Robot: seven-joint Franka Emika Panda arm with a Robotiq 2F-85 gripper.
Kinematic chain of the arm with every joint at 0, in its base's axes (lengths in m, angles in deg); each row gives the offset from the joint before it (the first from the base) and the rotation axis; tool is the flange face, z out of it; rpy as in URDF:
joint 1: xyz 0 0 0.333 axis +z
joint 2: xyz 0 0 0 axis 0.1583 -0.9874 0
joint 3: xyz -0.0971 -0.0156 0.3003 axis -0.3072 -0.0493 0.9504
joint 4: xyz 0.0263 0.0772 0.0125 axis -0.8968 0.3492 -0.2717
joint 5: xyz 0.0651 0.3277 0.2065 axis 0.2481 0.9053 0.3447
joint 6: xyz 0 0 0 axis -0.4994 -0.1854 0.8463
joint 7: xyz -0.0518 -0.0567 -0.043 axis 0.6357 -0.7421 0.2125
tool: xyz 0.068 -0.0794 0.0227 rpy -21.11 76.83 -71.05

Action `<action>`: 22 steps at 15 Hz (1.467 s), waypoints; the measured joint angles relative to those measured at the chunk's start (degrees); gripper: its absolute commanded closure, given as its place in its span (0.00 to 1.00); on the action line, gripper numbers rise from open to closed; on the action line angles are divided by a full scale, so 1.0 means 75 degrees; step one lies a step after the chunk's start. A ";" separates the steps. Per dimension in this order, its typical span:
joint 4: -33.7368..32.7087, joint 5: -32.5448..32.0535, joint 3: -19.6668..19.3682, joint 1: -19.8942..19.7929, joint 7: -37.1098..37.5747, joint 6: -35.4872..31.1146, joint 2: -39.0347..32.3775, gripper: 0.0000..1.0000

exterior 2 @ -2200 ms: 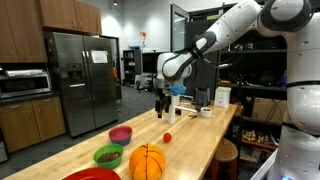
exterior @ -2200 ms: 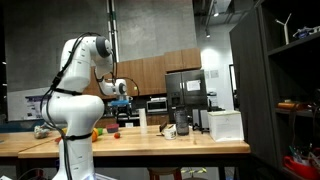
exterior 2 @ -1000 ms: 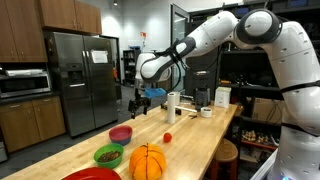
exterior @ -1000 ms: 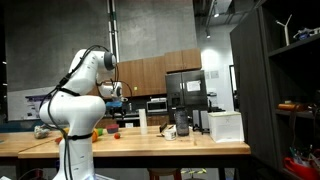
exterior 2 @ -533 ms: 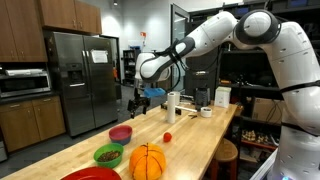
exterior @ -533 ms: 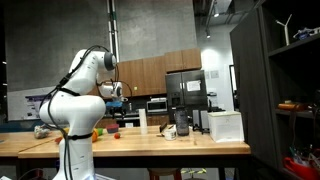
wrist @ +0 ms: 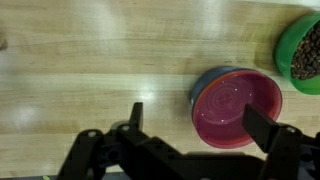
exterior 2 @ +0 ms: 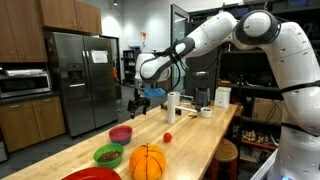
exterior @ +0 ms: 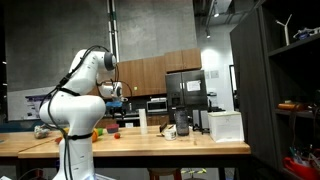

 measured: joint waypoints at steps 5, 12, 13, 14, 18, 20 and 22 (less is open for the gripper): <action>-0.0002 0.0000 0.0000 0.0001 0.0000 -0.0018 -0.0039 0.00; -0.0132 -0.0001 0.0000 0.0096 0.0001 -0.0050 -0.0361 0.00; -0.0196 -0.0001 0.0000 0.0124 0.0003 -0.0074 -0.0443 0.00; -0.0265 -0.0001 0.0000 0.0156 0.0008 -0.0096 -0.0526 0.00; -0.0613 -0.0015 -0.0025 0.0288 0.0039 -0.0116 -0.0897 0.00; -0.0778 -0.0016 -0.0041 0.0339 0.0049 -0.0114 -0.1085 0.00; -0.0923 -0.0018 -0.0056 0.0387 0.0059 -0.0111 -0.1259 0.00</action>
